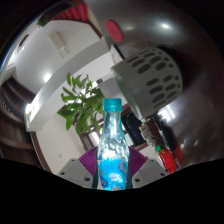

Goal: Pour water

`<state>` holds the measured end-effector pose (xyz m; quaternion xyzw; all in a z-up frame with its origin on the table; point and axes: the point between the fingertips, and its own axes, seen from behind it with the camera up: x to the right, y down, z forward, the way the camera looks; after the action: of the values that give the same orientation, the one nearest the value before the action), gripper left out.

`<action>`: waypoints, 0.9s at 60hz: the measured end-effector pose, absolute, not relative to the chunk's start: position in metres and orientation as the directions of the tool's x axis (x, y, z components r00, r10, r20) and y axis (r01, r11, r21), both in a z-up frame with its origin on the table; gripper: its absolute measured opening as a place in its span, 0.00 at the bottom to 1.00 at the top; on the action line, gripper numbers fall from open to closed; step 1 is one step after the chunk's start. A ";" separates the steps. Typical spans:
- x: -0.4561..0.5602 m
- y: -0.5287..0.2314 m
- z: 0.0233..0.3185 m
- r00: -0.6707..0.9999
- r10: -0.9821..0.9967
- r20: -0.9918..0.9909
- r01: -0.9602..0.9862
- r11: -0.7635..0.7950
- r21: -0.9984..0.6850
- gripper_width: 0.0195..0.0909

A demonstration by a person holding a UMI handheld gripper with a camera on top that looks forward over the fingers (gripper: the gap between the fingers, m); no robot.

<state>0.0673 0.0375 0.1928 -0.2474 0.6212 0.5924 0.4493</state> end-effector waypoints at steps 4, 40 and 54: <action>0.073 0.040 0.182 -0.518 0.227 -0.825 -0.809 0.184 0.558 0.28; 0.047 0.044 0.273 0.473 0.011 -0.881 -0.878 0.087 -0.470 0.29; 0.169 0.036 0.288 0.896 -0.331 -0.298 -0.297 0.055 -0.953 0.29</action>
<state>0.1689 0.0363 0.2879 -0.6872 0.2282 -0.0123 0.6896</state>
